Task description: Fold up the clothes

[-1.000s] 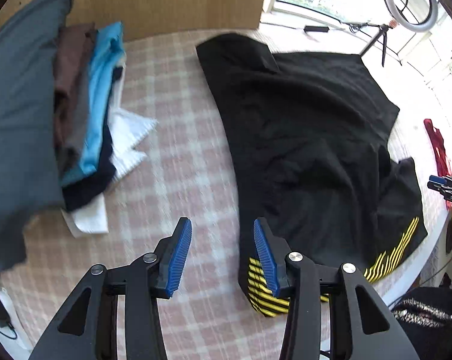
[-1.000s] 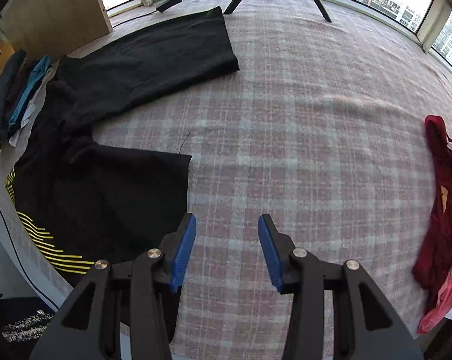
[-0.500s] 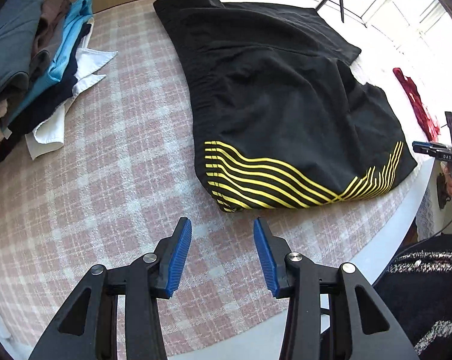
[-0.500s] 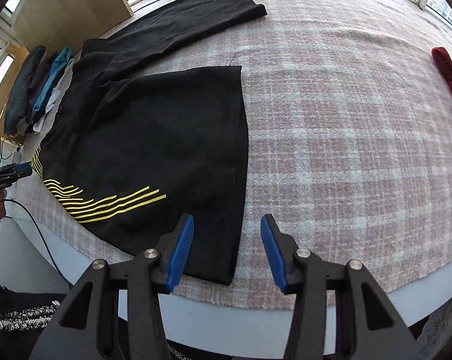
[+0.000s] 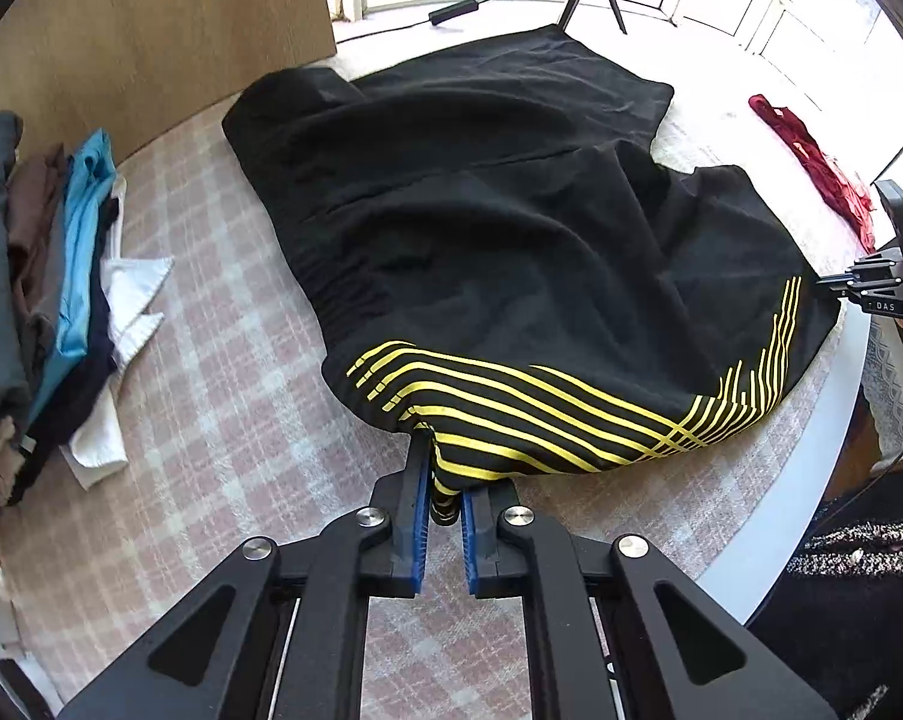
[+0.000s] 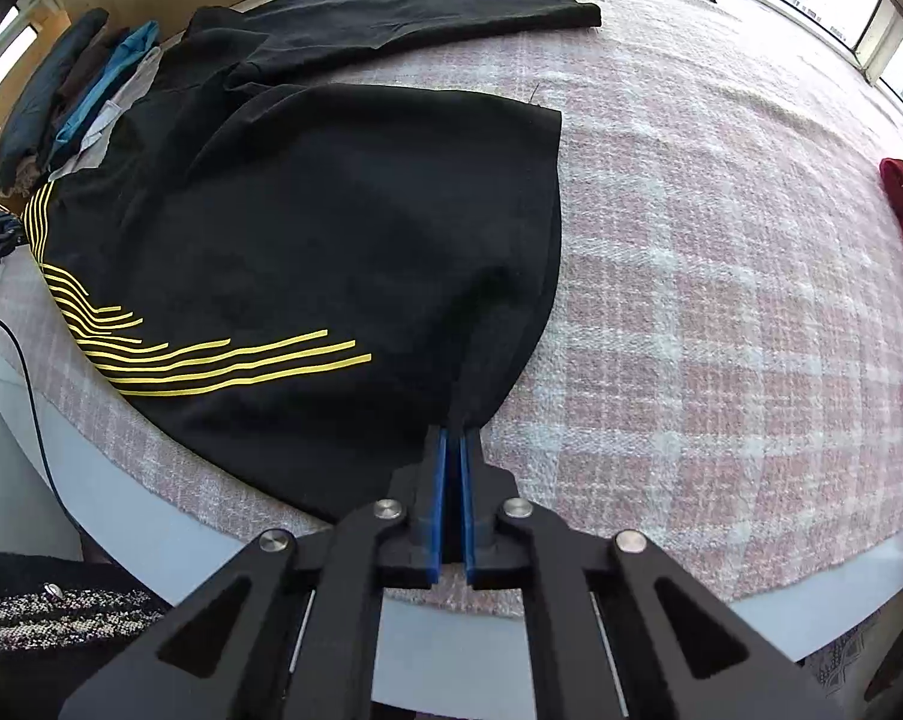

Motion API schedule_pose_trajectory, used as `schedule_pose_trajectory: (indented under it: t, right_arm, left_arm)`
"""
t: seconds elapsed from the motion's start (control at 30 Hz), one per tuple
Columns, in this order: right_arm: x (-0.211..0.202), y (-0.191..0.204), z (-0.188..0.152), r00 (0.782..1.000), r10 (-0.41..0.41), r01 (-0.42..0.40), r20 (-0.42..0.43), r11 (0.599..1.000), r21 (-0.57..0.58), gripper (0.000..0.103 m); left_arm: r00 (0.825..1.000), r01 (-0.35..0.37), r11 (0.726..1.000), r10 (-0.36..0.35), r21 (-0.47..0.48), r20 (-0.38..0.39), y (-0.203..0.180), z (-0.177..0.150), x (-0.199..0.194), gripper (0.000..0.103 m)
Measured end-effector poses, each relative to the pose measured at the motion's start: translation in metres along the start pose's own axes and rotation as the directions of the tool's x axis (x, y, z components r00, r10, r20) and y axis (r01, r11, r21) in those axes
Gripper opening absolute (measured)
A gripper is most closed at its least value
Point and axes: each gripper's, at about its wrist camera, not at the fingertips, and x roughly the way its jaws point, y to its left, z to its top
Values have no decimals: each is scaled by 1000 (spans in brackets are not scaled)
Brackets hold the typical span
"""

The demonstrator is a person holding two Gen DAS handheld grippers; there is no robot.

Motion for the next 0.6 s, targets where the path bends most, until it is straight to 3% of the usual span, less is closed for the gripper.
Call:
schedule_pose_trajectory:
  t: [0.17, 0.23, 0.3, 0.47, 0.6]
  right_arm:
    - [-44, -16, 11, 996, 35, -38, 82, 999, 30, 4]
    - [-63, -22, 18, 993, 10, -14, 118, 999, 34, 4]
    - [-58, -25, 19, 995, 2, -6, 97, 999, 43, 4]
    - [-45, -32, 20, 999, -17, 14, 45, 998, 64, 11]
    - [-35, -38, 21, 1000, -31, 31, 2, 996, 80, 29]
  left_arm:
    - [997, -74, 990, 75, 122, -1, 6, 5, -43, 8]
    - [995, -72, 976, 85, 207, -56, 2, -5, -40, 10]
    - [983, -49, 966, 92, 254, -158, -4, -27, -23, 16]
    - [947, -82, 975, 140, 206, -290, 6, -73, 17, 18]
    - [971, -71, 989, 98, 127, -217, 9, -81, 5, 19]
